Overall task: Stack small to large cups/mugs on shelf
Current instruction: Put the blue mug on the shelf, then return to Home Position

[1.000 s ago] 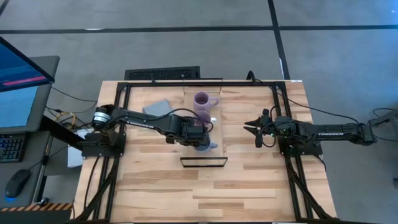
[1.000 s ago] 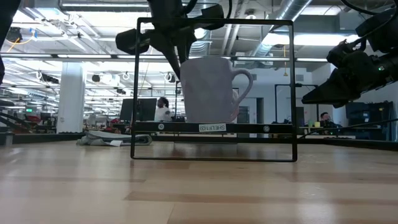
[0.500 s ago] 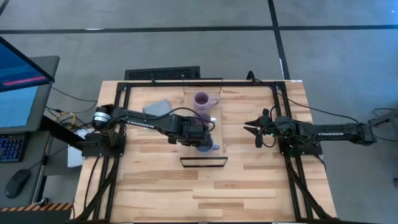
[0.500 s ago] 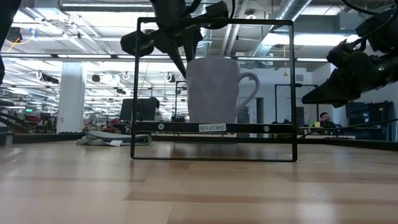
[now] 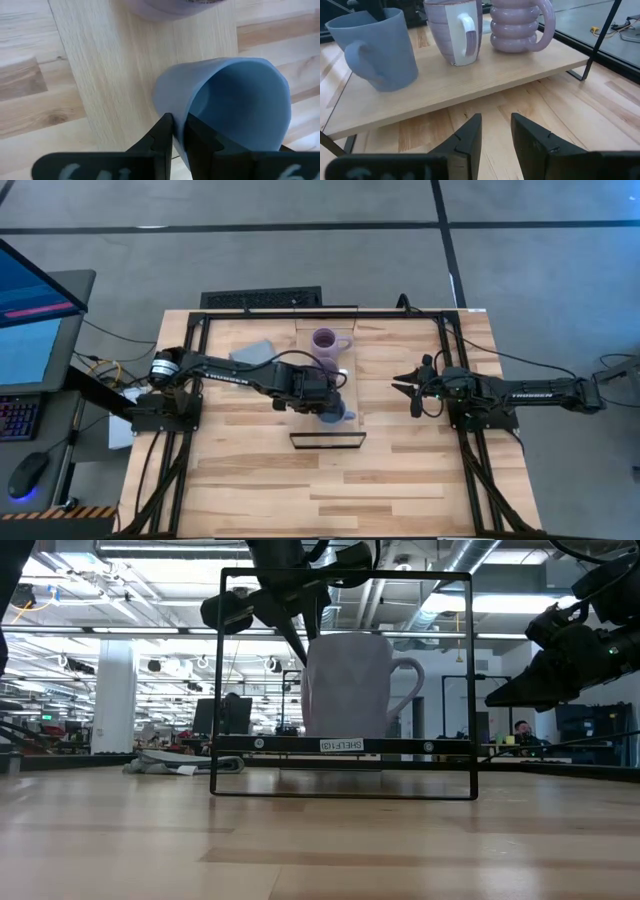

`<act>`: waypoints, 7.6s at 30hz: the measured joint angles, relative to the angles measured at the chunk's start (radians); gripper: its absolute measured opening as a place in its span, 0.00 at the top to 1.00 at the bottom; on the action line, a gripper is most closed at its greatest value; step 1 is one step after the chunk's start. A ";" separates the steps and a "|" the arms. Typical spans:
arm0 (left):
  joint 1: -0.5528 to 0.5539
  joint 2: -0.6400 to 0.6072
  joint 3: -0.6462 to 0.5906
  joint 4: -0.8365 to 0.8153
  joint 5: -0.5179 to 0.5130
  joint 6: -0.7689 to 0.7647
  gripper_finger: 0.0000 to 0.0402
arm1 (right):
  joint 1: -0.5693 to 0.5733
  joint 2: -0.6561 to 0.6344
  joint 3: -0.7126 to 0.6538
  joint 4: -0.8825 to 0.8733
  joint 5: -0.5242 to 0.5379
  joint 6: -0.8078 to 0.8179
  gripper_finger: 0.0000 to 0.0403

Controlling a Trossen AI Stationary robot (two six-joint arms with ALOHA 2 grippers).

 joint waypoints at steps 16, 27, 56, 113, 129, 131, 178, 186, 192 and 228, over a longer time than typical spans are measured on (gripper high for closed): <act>-0.002 0.000 0.001 -0.024 0.047 -0.001 0.93 | 0.000 0.000 0.000 0.000 0.000 0.000 0.69; -0.004 0.000 0.001 -0.027 0.021 0.008 0.92 | 0.000 0.000 0.000 0.000 -0.002 0.000 0.69; -0.008 -0.021 0.001 0.051 0.053 0.093 0.59 | 0.000 0.010 0.000 -0.005 -0.034 -0.001 0.69; -0.703 -0.718 -0.963 -0.498 -1.460 -0.367 0.59 | 0.088 0.273 0.000 0.582 -0.152 -0.054 0.69; -0.751 -0.705 -0.737 -0.239 -1.340 0.252 0.59 | -0.059 0.496 0.000 0.751 -0.156 -0.075 0.69; -0.756 -0.707 -0.720 -0.144 -1.310 0.379 0.59 | -0.061 0.521 0.000 0.784 -0.156 -0.090 0.69; 0.074 -1.533 -1.408 1.129 -0.425 1.639 0.59 | -0.029 0.888 0.124 0.927 -0.209 -0.098 0.69; 0.294 -1.537 -1.411 1.079 -0.259 1.595 0.59 | -0.029 0.888 0.125 0.928 -0.209 -0.097 0.69; 0.383 -1.550 -1.532 1.250 -0.135 1.560 0.59 | -0.029 0.888 0.124 0.928 -0.209 -0.097 0.69; 0.401 -1.857 -1.585 0.945 -0.118 1.510 0.59 | 0.203 0.897 0.160 0.919 -0.314 0.116 0.69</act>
